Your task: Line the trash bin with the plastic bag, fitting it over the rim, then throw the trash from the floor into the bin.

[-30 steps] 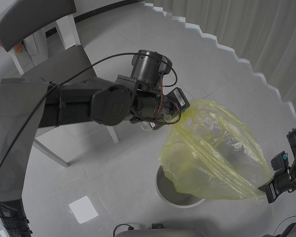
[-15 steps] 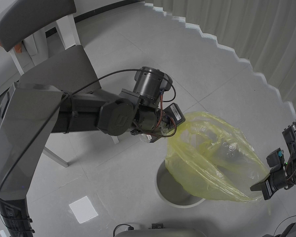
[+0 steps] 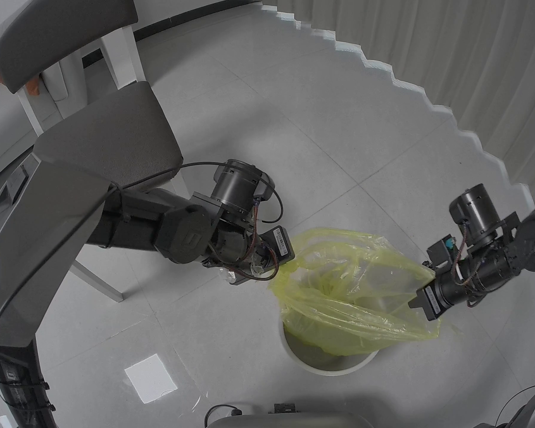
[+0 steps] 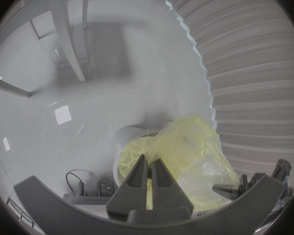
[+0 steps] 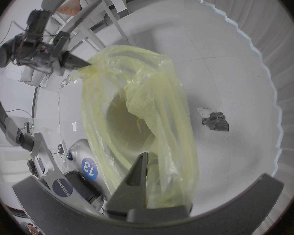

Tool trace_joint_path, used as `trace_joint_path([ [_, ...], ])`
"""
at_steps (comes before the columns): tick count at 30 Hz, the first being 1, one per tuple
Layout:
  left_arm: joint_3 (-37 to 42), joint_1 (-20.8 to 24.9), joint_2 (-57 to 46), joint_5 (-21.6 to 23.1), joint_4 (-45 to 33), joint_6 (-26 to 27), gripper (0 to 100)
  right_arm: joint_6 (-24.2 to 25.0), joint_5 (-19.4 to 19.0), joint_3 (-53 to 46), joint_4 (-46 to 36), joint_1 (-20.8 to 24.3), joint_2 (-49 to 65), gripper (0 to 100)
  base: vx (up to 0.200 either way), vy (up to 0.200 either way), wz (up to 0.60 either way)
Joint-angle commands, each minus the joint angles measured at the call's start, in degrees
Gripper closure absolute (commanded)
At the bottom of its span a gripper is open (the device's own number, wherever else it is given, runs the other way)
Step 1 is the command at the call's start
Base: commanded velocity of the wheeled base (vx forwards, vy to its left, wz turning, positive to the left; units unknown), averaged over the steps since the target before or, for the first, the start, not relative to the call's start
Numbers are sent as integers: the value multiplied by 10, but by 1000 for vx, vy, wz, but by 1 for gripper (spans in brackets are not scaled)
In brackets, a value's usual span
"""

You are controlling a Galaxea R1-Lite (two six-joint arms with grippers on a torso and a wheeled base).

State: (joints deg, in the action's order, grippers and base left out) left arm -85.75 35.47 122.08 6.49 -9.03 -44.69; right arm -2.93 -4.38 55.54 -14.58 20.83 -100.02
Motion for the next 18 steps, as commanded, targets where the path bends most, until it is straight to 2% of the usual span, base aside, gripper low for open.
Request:
trace_joint_path([
  [1, 20, -7, -1, 2, 9, 3, 100, -10, 0, 62, 0, -18, -104, 100, 0, 0, 0],
  [10, -1, -9, 52, 19, 70, 1, 100, -12, 0, 83, -1, -55, -140, 100, 0, 0, 0],
  [18, 41, 28, 47, 20, 68, 0, 100, -14, -1, 55, -4, -42, -131, 100, 0, 0, 0],
])
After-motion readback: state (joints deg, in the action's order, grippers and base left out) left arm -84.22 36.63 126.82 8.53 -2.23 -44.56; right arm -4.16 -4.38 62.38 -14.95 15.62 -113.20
